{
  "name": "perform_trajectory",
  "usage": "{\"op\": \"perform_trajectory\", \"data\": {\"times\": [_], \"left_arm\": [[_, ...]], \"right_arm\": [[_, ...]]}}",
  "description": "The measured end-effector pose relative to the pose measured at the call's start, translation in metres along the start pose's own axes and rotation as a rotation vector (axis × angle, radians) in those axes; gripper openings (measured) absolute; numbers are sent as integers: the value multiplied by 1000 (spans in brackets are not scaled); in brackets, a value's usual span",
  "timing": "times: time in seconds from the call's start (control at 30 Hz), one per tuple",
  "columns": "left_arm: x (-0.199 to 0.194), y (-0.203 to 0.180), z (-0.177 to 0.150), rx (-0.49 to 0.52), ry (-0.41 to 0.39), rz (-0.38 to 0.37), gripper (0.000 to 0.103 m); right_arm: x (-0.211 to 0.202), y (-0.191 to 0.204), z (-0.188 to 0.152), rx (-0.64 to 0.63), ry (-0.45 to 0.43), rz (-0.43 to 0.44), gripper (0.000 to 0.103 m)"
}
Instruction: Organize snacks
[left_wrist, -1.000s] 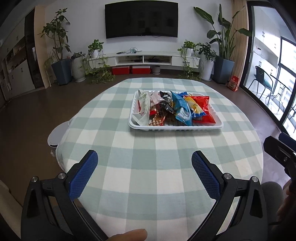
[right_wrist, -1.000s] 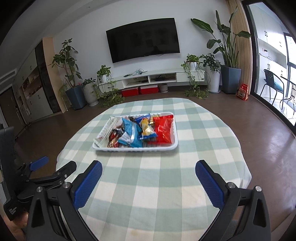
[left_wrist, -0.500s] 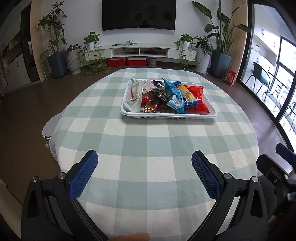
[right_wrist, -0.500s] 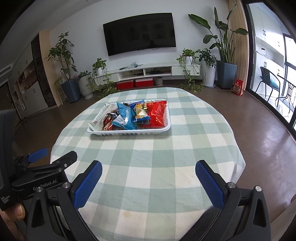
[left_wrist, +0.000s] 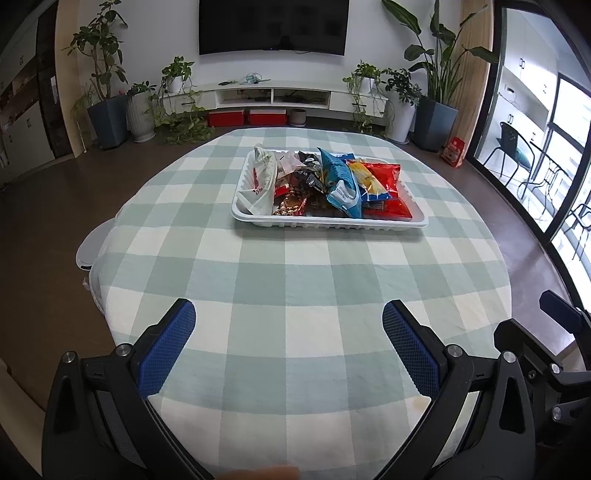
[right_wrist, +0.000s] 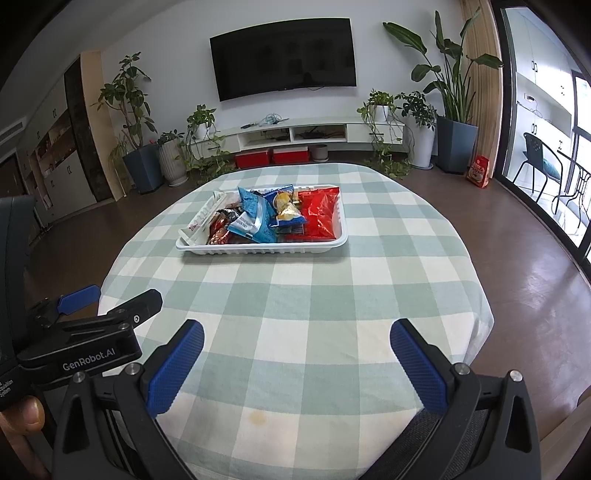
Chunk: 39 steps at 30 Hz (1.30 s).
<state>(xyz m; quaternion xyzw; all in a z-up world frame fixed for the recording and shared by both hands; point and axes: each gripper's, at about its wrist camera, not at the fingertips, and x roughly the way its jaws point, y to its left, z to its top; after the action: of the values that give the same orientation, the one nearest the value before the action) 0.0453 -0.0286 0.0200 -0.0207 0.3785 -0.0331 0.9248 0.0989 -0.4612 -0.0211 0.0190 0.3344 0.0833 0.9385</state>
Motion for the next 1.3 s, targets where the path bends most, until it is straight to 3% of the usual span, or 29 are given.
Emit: {"op": "perform_trajectory", "data": {"times": [1.3], "left_arm": [[4,-2,-2,6,9,-7,103]], "right_arm": [[3,-1,-5,1,15,-1,103]]}}
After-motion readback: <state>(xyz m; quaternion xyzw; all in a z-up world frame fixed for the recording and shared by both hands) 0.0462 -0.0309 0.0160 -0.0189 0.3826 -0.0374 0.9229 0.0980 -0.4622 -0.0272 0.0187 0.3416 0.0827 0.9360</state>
